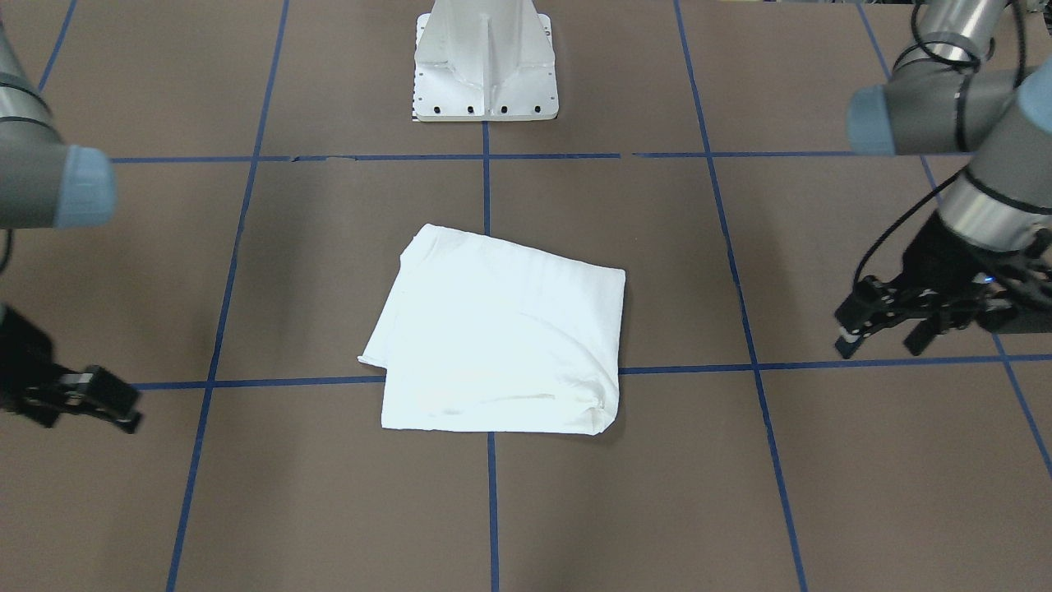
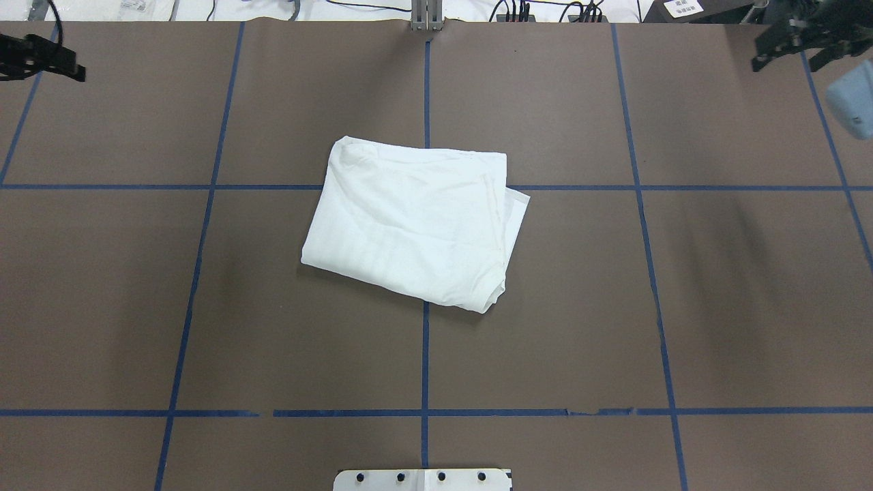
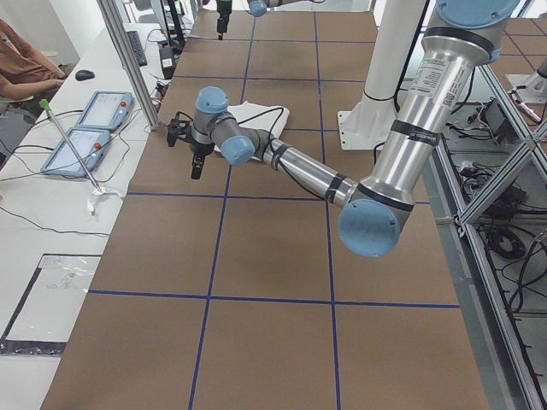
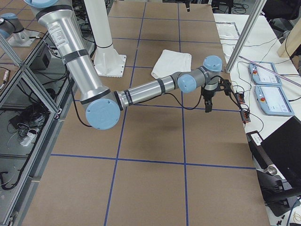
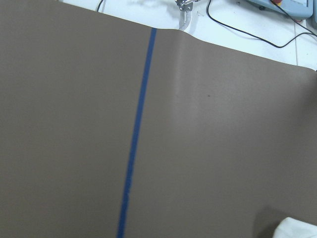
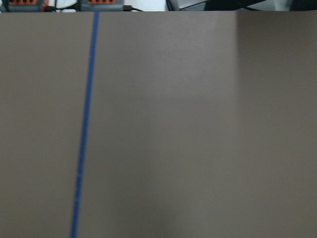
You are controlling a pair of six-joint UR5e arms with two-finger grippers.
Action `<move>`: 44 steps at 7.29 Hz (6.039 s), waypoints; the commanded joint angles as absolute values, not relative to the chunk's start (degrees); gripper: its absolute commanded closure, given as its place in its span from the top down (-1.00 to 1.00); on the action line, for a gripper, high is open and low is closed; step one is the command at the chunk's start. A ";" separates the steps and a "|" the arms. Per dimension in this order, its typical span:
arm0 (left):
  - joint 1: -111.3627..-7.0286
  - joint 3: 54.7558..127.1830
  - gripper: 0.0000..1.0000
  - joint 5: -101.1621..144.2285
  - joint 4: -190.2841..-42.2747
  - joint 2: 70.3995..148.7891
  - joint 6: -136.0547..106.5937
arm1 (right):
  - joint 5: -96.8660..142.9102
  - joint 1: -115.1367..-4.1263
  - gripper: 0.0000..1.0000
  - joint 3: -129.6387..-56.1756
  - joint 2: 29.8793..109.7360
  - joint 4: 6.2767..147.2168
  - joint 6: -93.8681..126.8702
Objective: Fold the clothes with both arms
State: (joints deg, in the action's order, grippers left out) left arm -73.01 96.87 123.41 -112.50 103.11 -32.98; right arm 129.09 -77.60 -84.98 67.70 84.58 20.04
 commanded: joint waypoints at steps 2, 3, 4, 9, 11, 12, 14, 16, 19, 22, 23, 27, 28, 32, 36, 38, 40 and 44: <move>-81.19 96.59 1.00 124.19 -104.97 96.07 -11.04 | 129.55 -88.22 1.00 -85.08 75.91 94.92 -9.63; -83.12 96.50 1.00 125.06 -105.90 92.41 -7.16 | 130.33 -89.11 1.00 -85.17 77.42 94.31 -9.67; -83.32 96.33 1.00 125.33 -106.34 92.98 -11.64 | 129.99 -89.03 1.00 -85.08 77.34 94.05 -9.32; -83.76 93.78 1.00 125.50 -110.25 88.69 -12.74 | 130.43 -90.18 1.00 -85.69 82.71 88.33 3.20; -83.85 95.88 1.00 125.51 -99.97 88.94 -12.22 | 133.23 -90.18 1.00 -86.40 82.71 88.50 4.75; -84.54 95.89 1.00 125.59 -97.23 88.95 -6.65 | 134.11 -90.18 1.00 -86.31 82.79 88.59 4.75; -88.23 95.36 1.00 128.47 -91.07 89.91 -0.53 | 134.38 -90.18 1.00 -86.22 83.05 88.68 4.83; -88.16 94.57 1.00 137.27 -91.49 89.73 -0.61 | 134.82 -90.17 1.00 -86.22 84.37 88.42 5.62; -88.07 95.27 1.00 137.46 -92.02 90.09 -0.53 | 135.53 -90.09 1.00 -86.22 86.13 88.07 5.54; -88.15 94.92 1.00 137.37 -94.12 89.91 -0.53 | 135.44 -90.09 1.00 -86.22 89.81 84.58 5.36; -88.07 94.75 1.00 137.20 -94.13 90.00 -0.44 | 135.35 -90.17 1.00 -86.31 90.96 80.55 5.45; -87.98 94.83 1.00 136.85 -94.13 89.91 -0.62 | 133.51 -90.09 1.00 -91.84 91.76 80.86 7.38; -87.98 94.83 1.00 136.85 -94.13 89.91 -0.70 | 133.59 -90.09 1.00 -91.85 91.76 80.86 7.38; -87.89 94.75 1.00 136.85 -94.13 89.91 -0.62 | 134.30 -89.91 1.00 -91.76 91.76 80.86 7.47; -87.89 94.13 1.00 136.85 -94.39 89.91 -0.70 | 134.12 -89.91 1.00 -91.67 91.85 80.86 7.47; -87.89 94.04 1.00 137.02 -94.31 90.17 -7.33 | 134.12 -89.91 1.00 -91.58 91.85 80.86 7.47; -87.89 94.04 1.00 137.02 -94.48 90.18 -9.67 | 134.12 -89.91 1.00 -91.67 91.76 80.86 7.47; -87.80 93.17 1.00 137.02 -96.15 90.00 -9.49 | 134.12 -89.83 1.00 -91.58 91.76 80.68 7.47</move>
State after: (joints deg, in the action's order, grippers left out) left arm -87.87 93.57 137.02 -95.71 90.05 -9.51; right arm 134.14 -89.88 -91.66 91.76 80.76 7.47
